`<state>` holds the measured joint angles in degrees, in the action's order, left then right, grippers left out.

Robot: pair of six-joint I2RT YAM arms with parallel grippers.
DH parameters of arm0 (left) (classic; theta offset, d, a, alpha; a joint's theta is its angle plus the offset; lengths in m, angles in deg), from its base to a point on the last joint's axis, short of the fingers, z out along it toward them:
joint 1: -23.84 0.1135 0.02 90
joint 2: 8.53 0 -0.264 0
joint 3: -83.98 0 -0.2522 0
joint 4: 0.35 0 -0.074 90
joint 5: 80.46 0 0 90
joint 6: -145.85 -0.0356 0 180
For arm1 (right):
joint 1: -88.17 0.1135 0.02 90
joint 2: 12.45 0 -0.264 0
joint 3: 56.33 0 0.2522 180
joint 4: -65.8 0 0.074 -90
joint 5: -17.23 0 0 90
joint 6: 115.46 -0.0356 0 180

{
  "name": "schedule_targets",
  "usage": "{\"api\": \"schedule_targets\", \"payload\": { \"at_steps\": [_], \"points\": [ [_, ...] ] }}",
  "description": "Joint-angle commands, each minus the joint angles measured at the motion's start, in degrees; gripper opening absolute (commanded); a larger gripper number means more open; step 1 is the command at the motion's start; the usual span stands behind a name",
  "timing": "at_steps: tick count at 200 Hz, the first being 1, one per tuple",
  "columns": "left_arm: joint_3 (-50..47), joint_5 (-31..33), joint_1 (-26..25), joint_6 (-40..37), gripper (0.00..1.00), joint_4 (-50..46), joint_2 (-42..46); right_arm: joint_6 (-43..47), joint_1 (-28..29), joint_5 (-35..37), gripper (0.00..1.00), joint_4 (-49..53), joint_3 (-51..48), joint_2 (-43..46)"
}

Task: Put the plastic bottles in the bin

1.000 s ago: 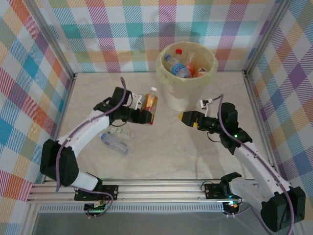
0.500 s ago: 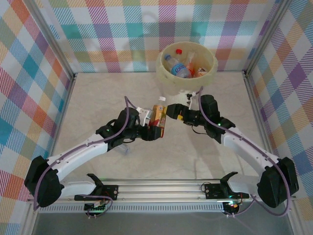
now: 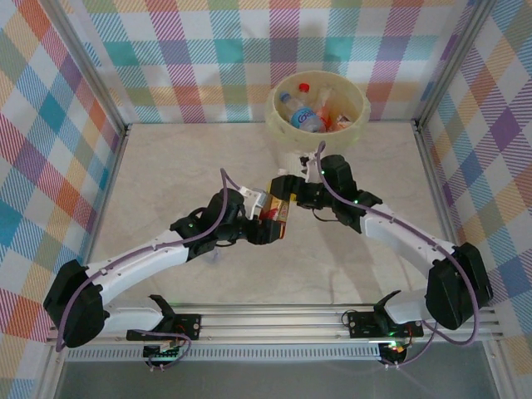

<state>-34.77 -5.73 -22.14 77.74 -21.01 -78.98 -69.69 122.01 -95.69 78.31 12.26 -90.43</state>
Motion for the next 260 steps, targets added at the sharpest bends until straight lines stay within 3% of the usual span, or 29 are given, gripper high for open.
{"api": "schedule_targets", "payload": {
  "at_steps": [1, 44, 68, 86, 114, 162, 189, 224, 260],
  "points": [
    [0.2, 1.3, -1.3, 0.4, 0.52, 2.4, 0.2, 0.7, 0.6, 0.4, 0.76, -0.4, 2.2, -0.9],
    [0.4, 2.5, -1.8, -0.1, 0.56, 1.9, 0.4, 1.2, 0.8, 1.7, 0.6, 1.0, 2.6, -0.2],
    [0.4, 2.6, -2.0, -0.2, 0.67, 2.7, 1.2, 1.8, 0.8, 2.8, 0.57, 2.2, 2.7, 1.8],
    [0.4, 2.3, -2.1, -0.4, 0.83, 4.6, 2.5, 3.4, 0.8, 3.9, 0.56, 3.8, 3.1, 3.9],
    [0.5, 2.1, -2.1, -1.7, 0.99, 6.7, 5.3, 7.6, 0.7, 6.4, 0.56, 7.5, 4.6, 7.4],
    [0.1, 3.9, -2.2, -3.7, 1.0, 6.7, 12.7, 17.9, 0.6, 15.7, 0.56, 15.8, 11.6, 11.8],
    [0.2, 8.7, -2.1, -3.2, 1.0, 3.8, 17.1, 24.2, 0.0, 22.2, 0.57, 19.2, 17.9, 12.1],
    [2.2, 13.5, -2.1, -5.1, 1.0, -4.3, 22.4, 30.6, -1.8, 26.3, 0.57, 20.9, 26.9, 8.7],
    [5.5, 12.4, -2.1, -13.7, 1.0, -13.1, 26.4, 37.1, -3.4, 32.1, 0.57, 24.0, 37.7, 2.2]
  ]
}}
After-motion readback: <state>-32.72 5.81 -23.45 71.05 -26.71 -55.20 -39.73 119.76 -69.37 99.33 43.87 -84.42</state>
